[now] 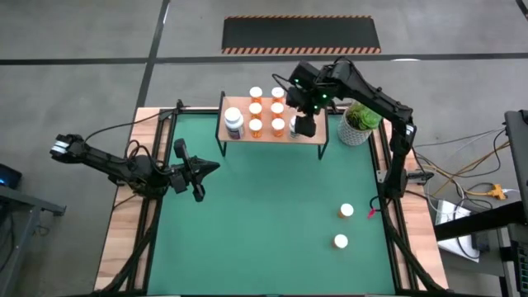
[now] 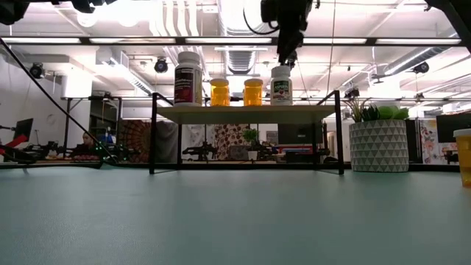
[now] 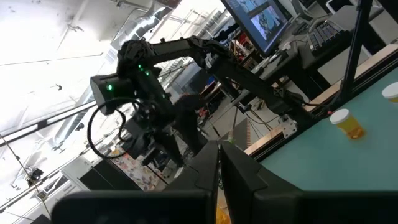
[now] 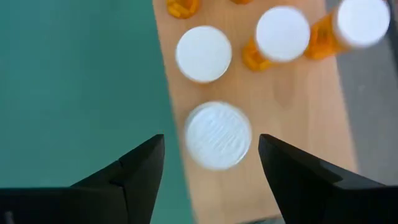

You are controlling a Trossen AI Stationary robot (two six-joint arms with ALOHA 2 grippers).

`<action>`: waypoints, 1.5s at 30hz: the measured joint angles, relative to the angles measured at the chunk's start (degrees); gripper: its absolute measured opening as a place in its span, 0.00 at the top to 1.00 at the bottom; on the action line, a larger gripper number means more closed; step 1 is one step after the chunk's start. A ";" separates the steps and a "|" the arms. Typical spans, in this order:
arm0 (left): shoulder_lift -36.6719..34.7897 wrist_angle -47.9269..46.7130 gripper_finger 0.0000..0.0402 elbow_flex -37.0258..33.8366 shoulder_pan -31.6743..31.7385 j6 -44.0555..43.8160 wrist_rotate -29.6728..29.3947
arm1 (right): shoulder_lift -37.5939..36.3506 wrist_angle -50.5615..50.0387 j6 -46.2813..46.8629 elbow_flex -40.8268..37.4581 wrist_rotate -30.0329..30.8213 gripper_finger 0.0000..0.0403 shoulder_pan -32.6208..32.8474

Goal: Pick and place medicine bottles onto shelf by color
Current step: Put the orange pill bottle on the shelf

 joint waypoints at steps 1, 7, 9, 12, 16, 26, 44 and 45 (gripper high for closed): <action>0.00 0.00 1.00 0.00 0.02 0.00 0.00 | 0.00 -1.18 2.14 0.96 -0.02 0.38 0.33; 0.00 0.00 1.00 0.00 -0.01 -0.30 0.00 | -0.84 -4.76 18.76 4.16 -0.62 0.41 3.95; -0.02 0.03 1.00 0.00 -0.01 -0.33 0.00 | -1.51 -4.90 24.42 4.12 -2.75 0.42 5.69; -0.01 0.03 1.00 0.00 -0.03 -0.35 -0.01 | -3.00 -4.90 31.47 3.61 -6.54 0.42 9.26; -0.02 0.04 1.00 0.00 -0.03 -0.37 0.00 | -4.58 -4.82 37.90 2.53 -5.51 0.43 16.48; -0.02 0.15 1.00 -0.02 -0.05 -1.79 0.00 | -5.33 -4.79 60.68 -7.19 1.92 0.42 35.48; 0.30 -0.04 1.00 -0.07 -0.05 -4.99 0.00 | -15.17 0.20 89.97 -46.39 4.03 0.24 48.17; 0.44 -0.07 1.00 -0.07 -0.06 -4.98 0.00 | -16.08 1.61 90.81 -48.67 3.61 0.24 48.16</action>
